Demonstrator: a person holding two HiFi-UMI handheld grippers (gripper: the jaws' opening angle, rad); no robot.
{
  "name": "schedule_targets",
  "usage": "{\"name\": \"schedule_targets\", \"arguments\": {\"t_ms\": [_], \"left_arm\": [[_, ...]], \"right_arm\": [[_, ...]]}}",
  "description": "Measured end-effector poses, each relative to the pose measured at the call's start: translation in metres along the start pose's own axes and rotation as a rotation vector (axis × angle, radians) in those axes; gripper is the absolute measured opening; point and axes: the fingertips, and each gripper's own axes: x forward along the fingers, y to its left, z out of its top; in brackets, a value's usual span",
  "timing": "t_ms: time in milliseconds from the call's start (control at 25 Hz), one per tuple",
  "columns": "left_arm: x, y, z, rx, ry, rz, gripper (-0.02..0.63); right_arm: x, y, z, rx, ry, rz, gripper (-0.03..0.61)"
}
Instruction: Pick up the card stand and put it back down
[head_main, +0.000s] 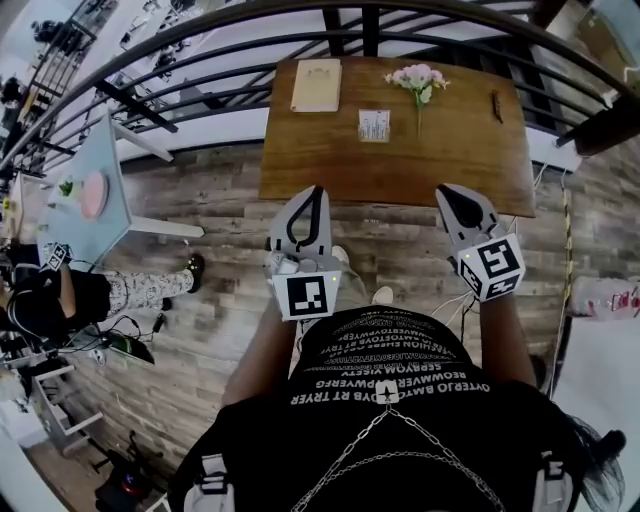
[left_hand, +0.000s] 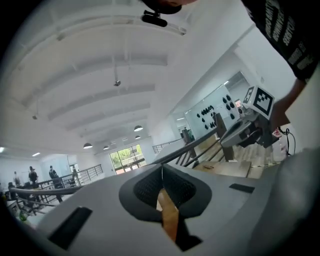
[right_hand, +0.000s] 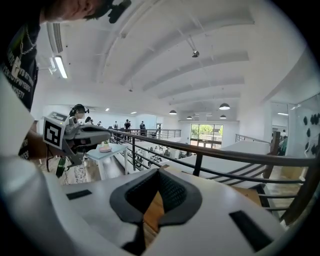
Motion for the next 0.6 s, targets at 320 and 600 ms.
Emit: {"name": "schedule_targets", "arguments": {"t_ms": [320,600], "left_arm": [[0.041,0.019,-0.008,-0.056,-0.008,-0.074,0.028],[0.065,0.029,-0.015,-0.088,0.041,-0.114,0.028]], "right_arm": [[0.030,-0.009,0.009,0.008,-0.003,-0.030,0.015],[0.053,-0.023,0.014,0.016,-0.002,-0.050,0.015]]}}
